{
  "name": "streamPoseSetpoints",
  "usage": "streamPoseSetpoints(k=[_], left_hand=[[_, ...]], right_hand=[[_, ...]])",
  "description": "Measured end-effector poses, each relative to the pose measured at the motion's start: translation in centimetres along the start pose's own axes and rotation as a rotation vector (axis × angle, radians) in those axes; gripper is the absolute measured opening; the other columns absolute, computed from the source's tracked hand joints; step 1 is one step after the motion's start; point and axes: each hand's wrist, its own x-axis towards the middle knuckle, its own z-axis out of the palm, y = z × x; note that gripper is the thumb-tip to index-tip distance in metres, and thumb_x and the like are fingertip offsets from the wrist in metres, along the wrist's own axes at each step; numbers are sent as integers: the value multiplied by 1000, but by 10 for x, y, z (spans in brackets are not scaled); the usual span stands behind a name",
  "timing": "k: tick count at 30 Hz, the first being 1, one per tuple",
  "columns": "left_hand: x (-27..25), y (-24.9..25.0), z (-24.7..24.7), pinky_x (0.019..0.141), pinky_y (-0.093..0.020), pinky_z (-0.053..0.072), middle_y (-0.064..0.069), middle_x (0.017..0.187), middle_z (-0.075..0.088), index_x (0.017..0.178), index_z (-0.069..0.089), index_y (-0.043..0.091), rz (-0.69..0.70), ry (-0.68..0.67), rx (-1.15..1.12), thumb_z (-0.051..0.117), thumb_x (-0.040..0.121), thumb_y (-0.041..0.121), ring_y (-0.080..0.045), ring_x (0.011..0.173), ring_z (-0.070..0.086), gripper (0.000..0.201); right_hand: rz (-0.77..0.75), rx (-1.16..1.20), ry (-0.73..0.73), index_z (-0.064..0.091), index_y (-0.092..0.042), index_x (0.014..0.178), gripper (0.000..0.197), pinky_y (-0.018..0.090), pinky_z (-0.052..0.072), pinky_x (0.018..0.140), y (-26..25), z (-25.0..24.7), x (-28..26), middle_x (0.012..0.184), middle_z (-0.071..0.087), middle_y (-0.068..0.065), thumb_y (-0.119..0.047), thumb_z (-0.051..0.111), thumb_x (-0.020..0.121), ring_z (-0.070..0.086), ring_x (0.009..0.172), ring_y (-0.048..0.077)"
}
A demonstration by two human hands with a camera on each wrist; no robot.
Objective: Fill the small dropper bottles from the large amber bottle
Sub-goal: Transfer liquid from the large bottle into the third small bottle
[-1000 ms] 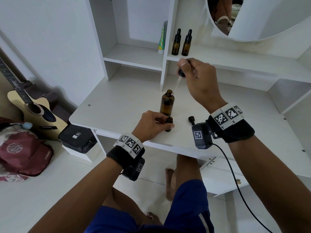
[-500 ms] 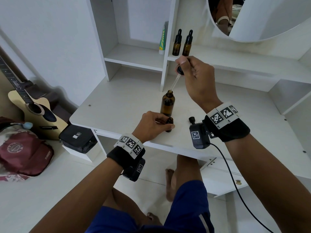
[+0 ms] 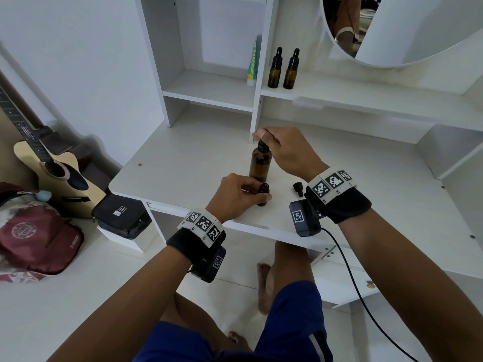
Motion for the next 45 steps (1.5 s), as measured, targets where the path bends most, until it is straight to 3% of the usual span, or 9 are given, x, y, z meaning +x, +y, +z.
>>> streamPoseSetpoints(k=[2,8,13,19,26,30,34,38,45], left_hand=[[0,-1,0,76,-9,49,3,91,76,97,78,16,-4,1,-1,83,74,26,-3,82,70,25],[0,-1,0,73,-6,48,3,92,76,96,79,15,0,4,2,82,75,25,-5,83,70,24],[0,-1,0,74,-6,48,4,92,76,96,79,16,7,5,3,82,75,26,-3,82,70,23],[0,-1,0,74,-7,48,3,93,76,97,78,15,7,-2,-1,82,75,26,-4,83,70,25],[0,-1,1,76,-9,49,3,94,76,98,78,15,9,2,8,82,75,27,-4,83,70,26],[0,-1,0,73,-6,48,3,92,76,98,78,15,11,4,5,82,75,26,-3,82,69,25],[0,0,0,72,-4,46,3,93,75,98,78,15,9,3,17,82,75,27,-3,83,69,26],[0,0,0,77,-10,50,2,95,76,98,78,15,6,1,11,82,75,27,-5,84,70,25],[0,1,0,82,-17,53,1,95,76,99,78,14,7,0,-3,82,75,26,-7,85,70,27]], right_hand=[[2,6,7,69,-7,104,43,39,53,79,-2,-1,-1,93,71,13,-37,38,104,64,83,26],[24,4,16,68,-6,99,41,27,46,67,-1,1,-3,83,68,10,-36,40,104,61,75,22],[19,20,41,71,-9,105,42,34,51,79,1,1,-2,95,72,13,-34,37,104,64,84,25],[10,10,65,69,-8,94,41,20,42,61,2,2,0,76,67,6,-38,42,103,60,70,21],[-10,18,108,73,-13,108,41,32,49,73,3,3,-1,85,72,11,-37,40,104,64,76,23],[9,37,120,72,-10,100,40,14,41,59,0,1,-1,70,65,-1,-37,43,103,55,61,9],[3,56,128,73,-11,103,38,20,44,63,0,2,-2,78,69,1,-36,44,103,60,68,12],[-17,34,147,73,-12,109,41,31,52,77,3,4,-2,89,73,8,-36,40,104,66,81,21],[4,93,169,73,-9,101,41,27,52,72,0,3,-2,83,72,5,-39,45,102,66,76,17]])
